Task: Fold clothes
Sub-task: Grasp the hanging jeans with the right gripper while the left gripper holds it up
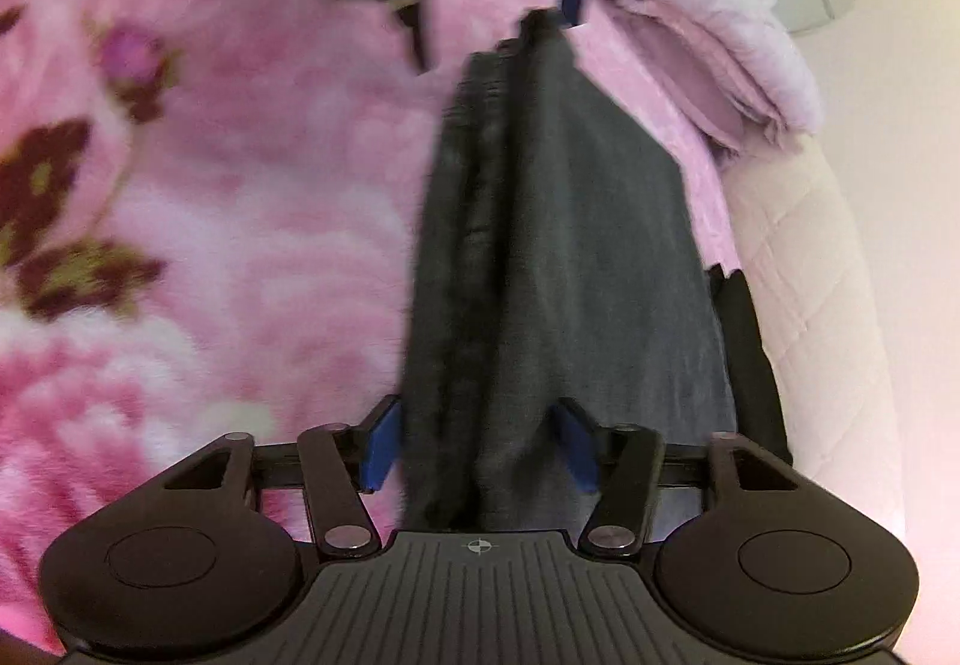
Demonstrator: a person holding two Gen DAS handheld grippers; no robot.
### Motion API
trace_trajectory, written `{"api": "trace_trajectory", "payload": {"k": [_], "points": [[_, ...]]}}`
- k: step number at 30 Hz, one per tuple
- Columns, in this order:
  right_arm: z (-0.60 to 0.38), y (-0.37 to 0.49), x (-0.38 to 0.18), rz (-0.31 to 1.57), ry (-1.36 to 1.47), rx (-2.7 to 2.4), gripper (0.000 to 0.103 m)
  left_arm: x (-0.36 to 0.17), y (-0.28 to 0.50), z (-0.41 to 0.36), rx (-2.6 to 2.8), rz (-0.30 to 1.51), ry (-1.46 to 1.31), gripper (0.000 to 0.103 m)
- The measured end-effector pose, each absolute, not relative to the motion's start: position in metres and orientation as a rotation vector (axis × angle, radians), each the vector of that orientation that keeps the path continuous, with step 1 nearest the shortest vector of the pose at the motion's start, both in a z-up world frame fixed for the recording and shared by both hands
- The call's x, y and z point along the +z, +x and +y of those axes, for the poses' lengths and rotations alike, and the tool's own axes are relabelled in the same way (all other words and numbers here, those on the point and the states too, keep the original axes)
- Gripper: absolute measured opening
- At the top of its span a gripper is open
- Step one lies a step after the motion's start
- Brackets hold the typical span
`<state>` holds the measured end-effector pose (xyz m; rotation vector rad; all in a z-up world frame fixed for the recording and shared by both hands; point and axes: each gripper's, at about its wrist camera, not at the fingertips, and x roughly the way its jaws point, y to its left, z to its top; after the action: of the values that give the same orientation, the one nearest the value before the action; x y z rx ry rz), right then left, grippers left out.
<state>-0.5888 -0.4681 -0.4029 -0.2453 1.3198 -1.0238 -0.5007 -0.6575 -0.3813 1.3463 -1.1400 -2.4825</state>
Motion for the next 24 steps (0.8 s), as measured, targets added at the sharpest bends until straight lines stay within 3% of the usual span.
{"api": "trace_trajectory", "payload": {"k": [7,8,9,13,14,15,16,18,24], "points": [[-0.482,-0.611,-0.343,1.230,-0.120,-1.058,0.021,-0.411,-0.525,-0.649,-2.311,-1.463,1.241,0.085],[-0.483,-0.614,-0.335,1.223,-0.108,-1.067,0.021,-0.415,-0.529,-0.652,-2.278,-1.495,1.248,0.079],[-0.484,-0.618,-0.330,1.219,-0.096,-1.072,0.021,-0.417,-0.532,-0.655,-2.270,-1.496,1.272,0.065],[-0.462,-0.607,-0.330,1.223,-0.077,-1.054,0.022,-0.412,-0.541,-0.665,-2.319,-1.415,1.346,0.051],[-0.454,-0.604,-0.334,1.234,-0.085,-1.048,0.024,-0.410,-0.542,-0.666,-2.336,-1.393,1.352,0.047],[-0.448,-0.601,-0.339,1.241,-0.090,-1.057,0.035,-0.407,-0.542,-0.666,-2.357,-1.370,1.355,0.045],[-0.443,-0.598,-0.346,1.244,-0.095,-1.078,0.055,-0.405,-0.542,-0.668,-2.377,-1.347,1.360,0.044],[-0.438,-0.588,-0.358,1.248,-0.119,-1.097,0.066,-0.399,-0.545,-0.672,-2.415,-1.286,1.377,0.043],[-0.456,-0.569,-0.403,1.303,-0.207,-1.152,0.066,-0.383,-0.551,-0.689,-2.508,-1.086,1.457,0.042]]}}
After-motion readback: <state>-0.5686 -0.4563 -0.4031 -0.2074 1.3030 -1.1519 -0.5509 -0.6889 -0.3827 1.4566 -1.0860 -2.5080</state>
